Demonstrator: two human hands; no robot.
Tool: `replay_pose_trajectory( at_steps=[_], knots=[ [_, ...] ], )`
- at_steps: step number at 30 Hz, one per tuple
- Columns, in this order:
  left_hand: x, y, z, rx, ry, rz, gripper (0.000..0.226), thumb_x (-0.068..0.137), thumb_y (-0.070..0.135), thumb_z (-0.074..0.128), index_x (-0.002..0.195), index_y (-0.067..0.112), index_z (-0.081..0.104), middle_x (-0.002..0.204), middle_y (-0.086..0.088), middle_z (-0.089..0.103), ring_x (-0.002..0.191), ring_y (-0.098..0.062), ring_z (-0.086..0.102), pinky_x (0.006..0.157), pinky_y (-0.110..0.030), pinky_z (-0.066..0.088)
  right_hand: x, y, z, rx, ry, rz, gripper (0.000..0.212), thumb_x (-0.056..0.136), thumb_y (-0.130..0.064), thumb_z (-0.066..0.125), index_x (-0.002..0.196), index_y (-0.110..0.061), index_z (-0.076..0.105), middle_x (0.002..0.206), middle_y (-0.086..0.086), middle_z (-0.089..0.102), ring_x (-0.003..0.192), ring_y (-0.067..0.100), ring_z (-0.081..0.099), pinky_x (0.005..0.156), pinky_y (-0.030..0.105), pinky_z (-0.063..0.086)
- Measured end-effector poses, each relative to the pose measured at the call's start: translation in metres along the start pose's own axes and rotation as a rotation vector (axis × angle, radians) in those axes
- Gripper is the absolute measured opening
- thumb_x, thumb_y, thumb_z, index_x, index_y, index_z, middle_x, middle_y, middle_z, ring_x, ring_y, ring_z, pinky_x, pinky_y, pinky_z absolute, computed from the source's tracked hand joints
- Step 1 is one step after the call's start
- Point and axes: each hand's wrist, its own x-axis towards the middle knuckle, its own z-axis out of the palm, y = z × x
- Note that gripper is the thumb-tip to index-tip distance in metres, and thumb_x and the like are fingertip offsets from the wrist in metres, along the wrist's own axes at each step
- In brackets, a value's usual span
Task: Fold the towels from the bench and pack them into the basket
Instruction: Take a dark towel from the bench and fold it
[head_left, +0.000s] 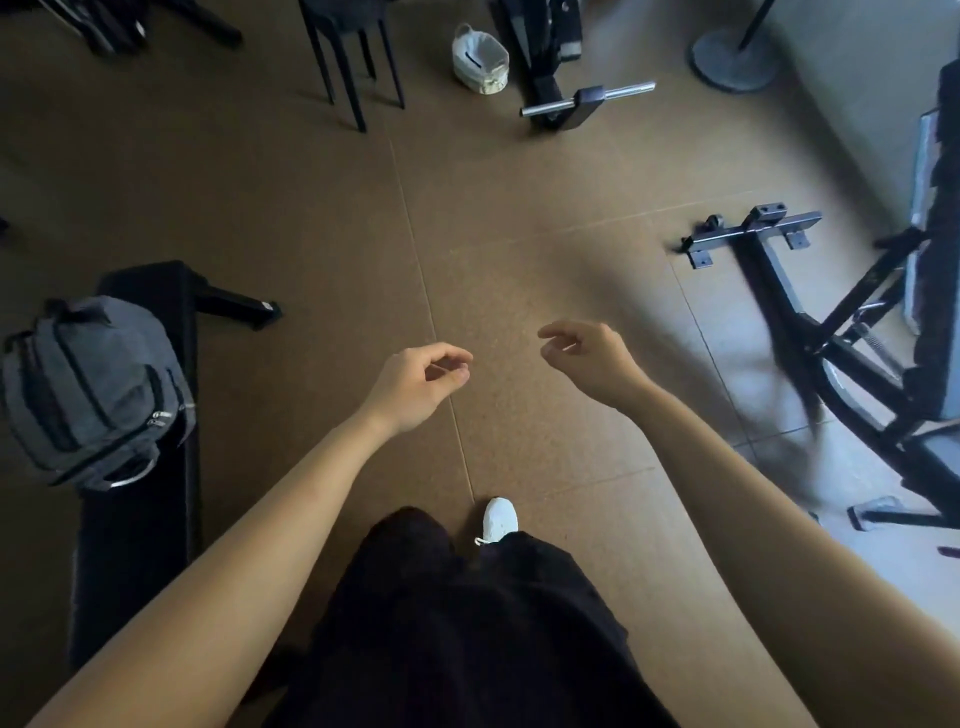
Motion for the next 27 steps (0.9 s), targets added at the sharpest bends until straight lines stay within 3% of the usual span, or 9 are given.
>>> replay_pose_trajectory(
  at_steps=[3,5,9,11,16,22,27],
  knots=[
    [0.047,0.01,-0.023,-0.001,0.02,-0.049,0.023,0.098,0.027,0.067,0.119,0.02,0.073,0.112,0.004,0.074,0.103,-0.011,0.069,0.092,-0.028,0.052,0.064,-0.016,-0.019,0.018,-0.005,-0.023,0.025,0.095,-0.021,0.066,0.118,-0.015,0.073,0.095,-0.002,0.07,0.088,0.012,0.062,0.082,0.023,0.043],
    [0.073,0.012,-0.037,-0.013,0.051,-0.079,0.021,0.097,0.023,0.069,0.116,0.018,0.075,0.109,0.002,0.075,0.097,-0.008,0.069,0.086,-0.017,0.05,0.095,-0.023,-0.023,0.01,-0.037,-0.021,0.024,0.095,-0.021,0.066,0.118,-0.015,0.073,0.095,-0.002,0.07,0.087,0.011,0.062,0.081,0.021,0.042],
    [0.148,0.022,-0.074,-0.039,0.099,-0.073,0.018,0.096,0.019,0.07,0.112,0.016,0.076,0.104,0.003,0.075,0.082,0.008,0.064,0.077,-0.004,0.044,0.173,-0.043,-0.047,0.038,-0.058,-0.012,0.025,0.096,-0.021,0.066,0.119,-0.015,0.072,0.098,0.001,0.072,0.09,0.014,0.065,0.088,0.031,0.05],
    [0.188,0.023,-0.094,-0.045,0.106,-0.06,0.016,0.096,0.019,0.07,0.111,0.018,0.076,0.102,0.006,0.075,0.079,0.01,0.063,0.078,-0.006,0.044,0.214,-0.054,-0.056,0.015,-0.084,-0.023,0.027,0.097,-0.021,0.065,0.122,-0.015,0.071,0.101,0.002,0.072,0.093,0.014,0.065,0.088,0.031,0.05],
    [0.286,0.011,-0.144,-0.064,0.077,-0.035,0.017,0.096,0.025,0.069,0.112,0.025,0.075,0.106,0.007,0.076,0.095,-0.01,0.069,0.088,-0.024,0.052,0.315,-0.068,-0.068,-0.047,-0.057,-0.024,0.024,0.096,-0.021,0.067,0.119,-0.017,0.072,0.089,-0.009,0.067,0.079,0.004,0.06,0.084,0.026,0.044],
    [0.397,0.023,-0.21,-0.057,-0.006,0.003,0.024,0.098,0.03,0.066,0.119,0.022,0.073,0.112,0.008,0.073,0.101,-0.007,0.067,0.085,-0.018,0.05,0.426,-0.112,-0.097,-0.02,-0.001,0.008,0.025,0.096,-0.021,0.066,0.119,-0.015,0.072,0.095,-0.002,0.069,0.084,0.012,0.062,0.086,0.03,0.05],
    [0.495,0.046,-0.256,-0.038,-0.014,0.001,0.018,0.097,0.029,0.069,0.112,0.024,0.075,0.107,0.008,0.075,0.096,-0.01,0.069,0.09,-0.026,0.052,0.512,-0.132,-0.123,-0.004,0.01,0.017,0.025,0.097,-0.02,0.065,0.121,-0.015,0.071,0.1,0.001,0.071,0.091,0.016,0.066,0.088,0.033,0.051]
  ],
)
